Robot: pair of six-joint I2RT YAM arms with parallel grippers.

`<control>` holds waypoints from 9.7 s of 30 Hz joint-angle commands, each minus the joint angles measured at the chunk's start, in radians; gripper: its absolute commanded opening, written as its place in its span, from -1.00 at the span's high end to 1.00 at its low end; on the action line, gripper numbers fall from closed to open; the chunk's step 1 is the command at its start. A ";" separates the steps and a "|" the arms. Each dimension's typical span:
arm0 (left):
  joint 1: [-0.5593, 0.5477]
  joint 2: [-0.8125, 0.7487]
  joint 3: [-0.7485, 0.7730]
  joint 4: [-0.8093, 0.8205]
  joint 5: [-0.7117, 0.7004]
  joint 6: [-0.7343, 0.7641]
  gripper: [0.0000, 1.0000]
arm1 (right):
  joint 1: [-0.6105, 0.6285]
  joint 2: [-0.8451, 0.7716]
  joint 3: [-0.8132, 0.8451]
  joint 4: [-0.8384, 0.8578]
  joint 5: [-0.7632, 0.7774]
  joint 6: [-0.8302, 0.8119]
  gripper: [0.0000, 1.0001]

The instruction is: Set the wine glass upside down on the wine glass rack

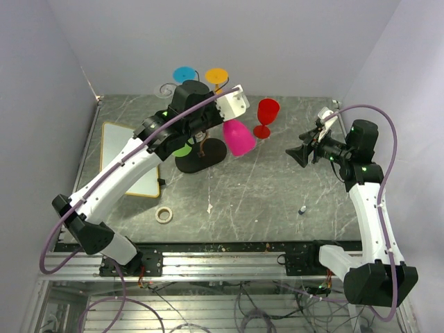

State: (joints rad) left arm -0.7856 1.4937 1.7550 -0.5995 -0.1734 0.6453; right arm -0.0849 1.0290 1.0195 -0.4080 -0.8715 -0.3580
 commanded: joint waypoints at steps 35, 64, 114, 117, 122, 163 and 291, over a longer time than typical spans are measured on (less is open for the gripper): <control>-0.017 -0.108 -0.145 0.029 -0.183 0.137 0.86 | -0.021 -0.012 -0.041 0.038 -0.002 -0.008 -0.43; -0.016 -0.218 -0.185 -0.055 0.000 0.232 0.86 | -0.080 -0.009 -0.059 0.066 -0.047 0.029 -0.49; -0.019 -0.139 -0.170 -0.008 0.073 0.198 0.81 | -0.093 -0.016 -0.071 0.077 -0.049 0.038 -0.56; -0.020 -0.136 -0.170 -0.003 0.068 0.194 0.80 | -0.094 -0.017 -0.071 0.077 -0.050 0.040 -0.56; -0.021 -0.126 -0.173 0.014 0.027 0.185 0.80 | -0.096 -0.018 -0.073 0.078 -0.052 0.041 -0.56; -0.021 -0.133 -0.213 0.024 -0.059 0.169 0.49 | -0.115 -0.020 -0.082 0.088 -0.058 0.045 -0.59; 0.212 -0.235 -0.034 0.155 0.237 -0.580 -0.92 | 0.180 0.098 0.394 -0.071 0.559 0.089 1.00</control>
State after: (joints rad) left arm -0.5766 1.2301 1.7164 -0.4961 -0.1081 0.2039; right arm 0.0956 1.2362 1.4540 -0.5404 -0.2085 -0.2260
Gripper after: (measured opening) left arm 0.976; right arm 0.020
